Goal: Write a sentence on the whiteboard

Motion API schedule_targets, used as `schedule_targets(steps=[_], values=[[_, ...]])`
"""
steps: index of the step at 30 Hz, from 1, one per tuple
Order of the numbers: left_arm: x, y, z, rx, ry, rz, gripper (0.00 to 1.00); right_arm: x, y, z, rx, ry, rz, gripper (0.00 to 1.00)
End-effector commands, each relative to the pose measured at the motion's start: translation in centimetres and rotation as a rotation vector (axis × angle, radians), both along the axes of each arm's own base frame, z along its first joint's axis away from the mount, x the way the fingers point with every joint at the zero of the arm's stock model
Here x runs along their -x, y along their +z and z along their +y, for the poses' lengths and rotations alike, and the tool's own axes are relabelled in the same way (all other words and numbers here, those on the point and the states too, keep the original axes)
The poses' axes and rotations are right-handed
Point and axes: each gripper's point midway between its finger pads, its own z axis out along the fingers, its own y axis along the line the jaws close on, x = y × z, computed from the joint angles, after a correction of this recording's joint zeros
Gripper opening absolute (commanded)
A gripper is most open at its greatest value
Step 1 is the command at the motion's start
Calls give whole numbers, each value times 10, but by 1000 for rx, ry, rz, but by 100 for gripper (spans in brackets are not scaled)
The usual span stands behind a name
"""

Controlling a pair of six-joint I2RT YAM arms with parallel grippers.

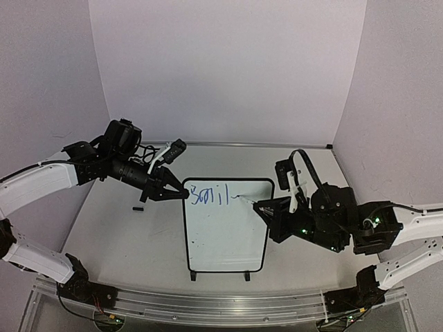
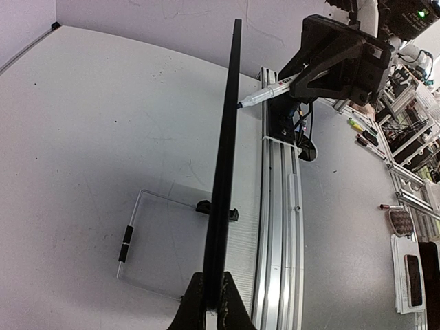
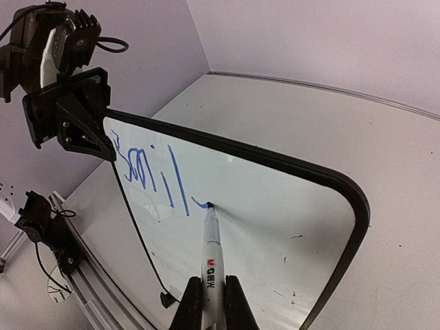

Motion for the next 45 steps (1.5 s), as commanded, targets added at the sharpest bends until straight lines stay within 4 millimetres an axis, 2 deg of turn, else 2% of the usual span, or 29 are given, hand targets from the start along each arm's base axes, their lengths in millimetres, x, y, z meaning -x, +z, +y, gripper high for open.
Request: schedule_targets(steps=[1, 14, 23, 36, 45], values=[[-1, -20, 2, -78, 9, 14, 0, -11, 24, -5, -28, -60, -51, 0], [0, -20, 2, -79, 8, 15, 0, -12, 24, 7, -6, -49, -67, 0], [0, -21, 2, -79, 9, 16, 0, -9, 11, 13, 11, -24, -32, 0], [0, -19, 3, -78, 10, 13, 0, -3, -9, 10, 38, -12, 36, 0], [0, -19, 3, -77, 10, 12, 0, -2, -11, 7, 47, -12, 50, 0]])
